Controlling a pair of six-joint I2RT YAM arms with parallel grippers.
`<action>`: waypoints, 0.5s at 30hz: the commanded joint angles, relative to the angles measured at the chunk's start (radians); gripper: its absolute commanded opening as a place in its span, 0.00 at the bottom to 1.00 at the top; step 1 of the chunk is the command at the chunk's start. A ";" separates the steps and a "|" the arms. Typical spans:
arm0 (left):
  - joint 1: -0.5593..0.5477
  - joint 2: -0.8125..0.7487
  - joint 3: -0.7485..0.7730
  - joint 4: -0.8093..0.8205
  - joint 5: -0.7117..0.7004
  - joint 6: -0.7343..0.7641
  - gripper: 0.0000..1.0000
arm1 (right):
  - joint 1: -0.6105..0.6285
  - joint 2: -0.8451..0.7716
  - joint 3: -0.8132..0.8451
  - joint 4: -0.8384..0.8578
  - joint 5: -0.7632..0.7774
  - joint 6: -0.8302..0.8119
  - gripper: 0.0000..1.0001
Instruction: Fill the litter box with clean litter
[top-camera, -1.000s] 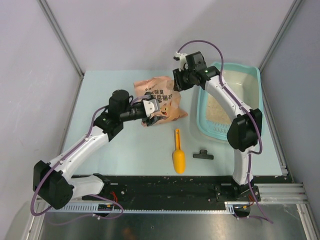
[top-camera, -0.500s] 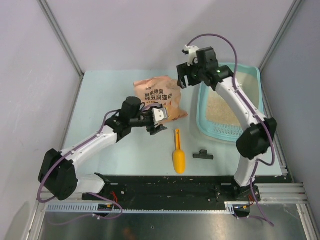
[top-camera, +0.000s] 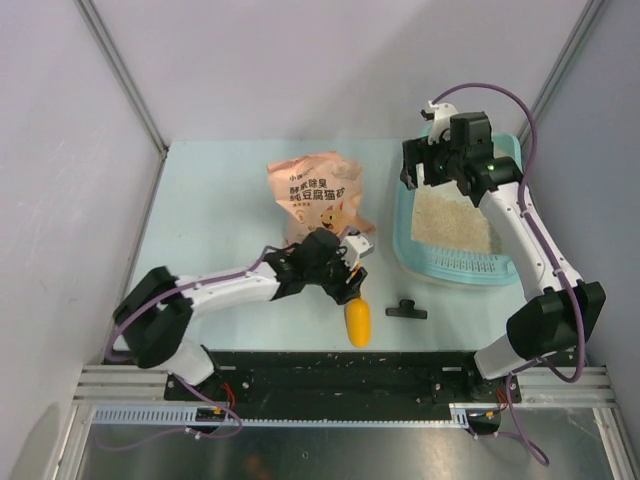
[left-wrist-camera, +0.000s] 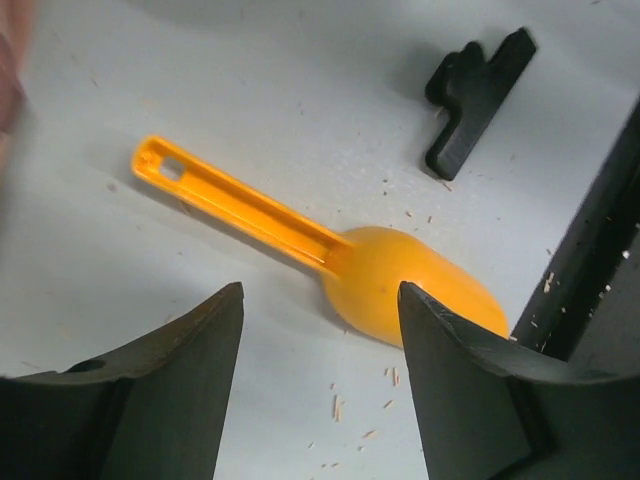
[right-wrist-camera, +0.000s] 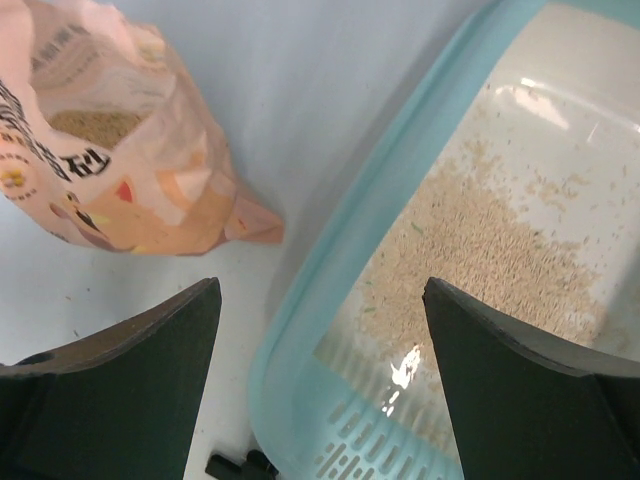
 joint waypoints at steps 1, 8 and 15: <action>-0.013 0.124 0.091 -0.031 -0.148 -0.259 0.67 | -0.026 -0.070 -0.046 0.038 -0.051 0.019 0.88; -0.019 0.295 0.202 -0.080 -0.167 -0.440 0.65 | -0.078 -0.137 -0.110 0.038 -0.091 0.044 0.88; -0.028 0.416 0.272 -0.138 -0.168 -0.512 0.56 | -0.150 -0.226 -0.190 0.032 -0.134 0.068 0.88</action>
